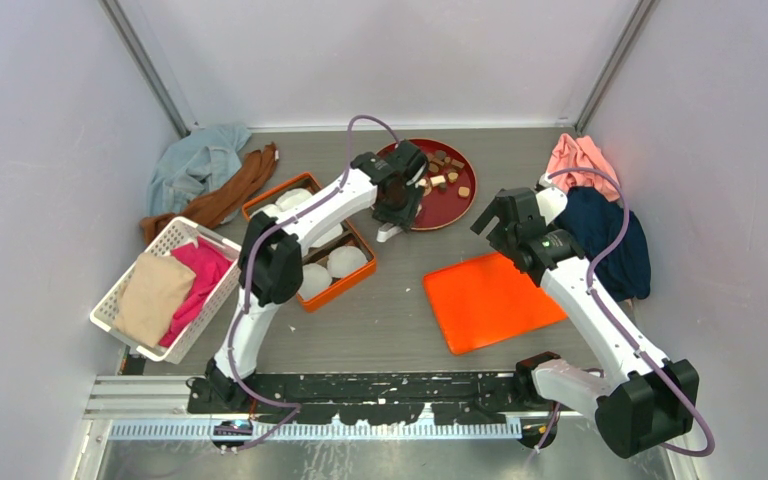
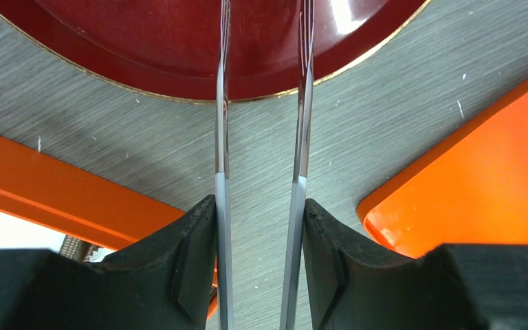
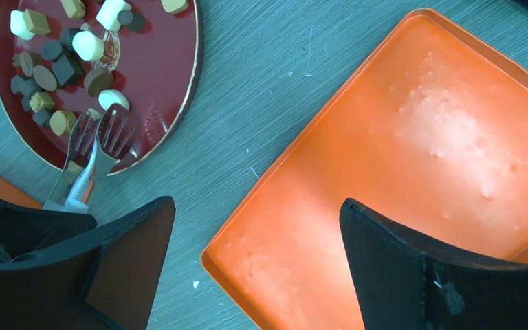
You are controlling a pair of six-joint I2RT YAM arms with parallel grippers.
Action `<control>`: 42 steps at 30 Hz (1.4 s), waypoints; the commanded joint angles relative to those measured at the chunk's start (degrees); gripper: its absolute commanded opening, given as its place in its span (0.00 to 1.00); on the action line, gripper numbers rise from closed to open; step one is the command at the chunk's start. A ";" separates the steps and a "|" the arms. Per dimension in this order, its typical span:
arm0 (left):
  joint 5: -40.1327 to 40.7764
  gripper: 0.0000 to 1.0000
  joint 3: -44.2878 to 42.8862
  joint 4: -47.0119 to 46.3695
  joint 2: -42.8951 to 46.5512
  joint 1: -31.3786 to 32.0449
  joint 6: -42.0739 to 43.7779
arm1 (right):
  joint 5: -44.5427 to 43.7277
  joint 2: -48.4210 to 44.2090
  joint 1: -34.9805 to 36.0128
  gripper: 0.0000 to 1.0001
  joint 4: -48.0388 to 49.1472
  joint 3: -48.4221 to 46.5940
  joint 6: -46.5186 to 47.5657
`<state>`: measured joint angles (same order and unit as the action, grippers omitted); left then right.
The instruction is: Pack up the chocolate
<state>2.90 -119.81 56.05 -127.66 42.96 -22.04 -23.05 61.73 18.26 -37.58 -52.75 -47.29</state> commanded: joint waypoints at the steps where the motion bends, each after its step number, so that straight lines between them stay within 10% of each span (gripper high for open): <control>1: 2.33 0.48 -3.63 -1.14 -0.40 -0.86 -2.91 | -0.99 -1.69 -0.23 0.95 0.83 -0.25 -0.17; 42: 8.34 0.41 -13.70 8.48 -8.52 0.11 -4.95 | -0.20 -1.71 -0.23 0.95 1.41 0.27 -0.61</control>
<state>8.21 -130.87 62.15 -136.57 42.59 -26.85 -22.96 61.08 18.26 -37.85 -52.47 -47.33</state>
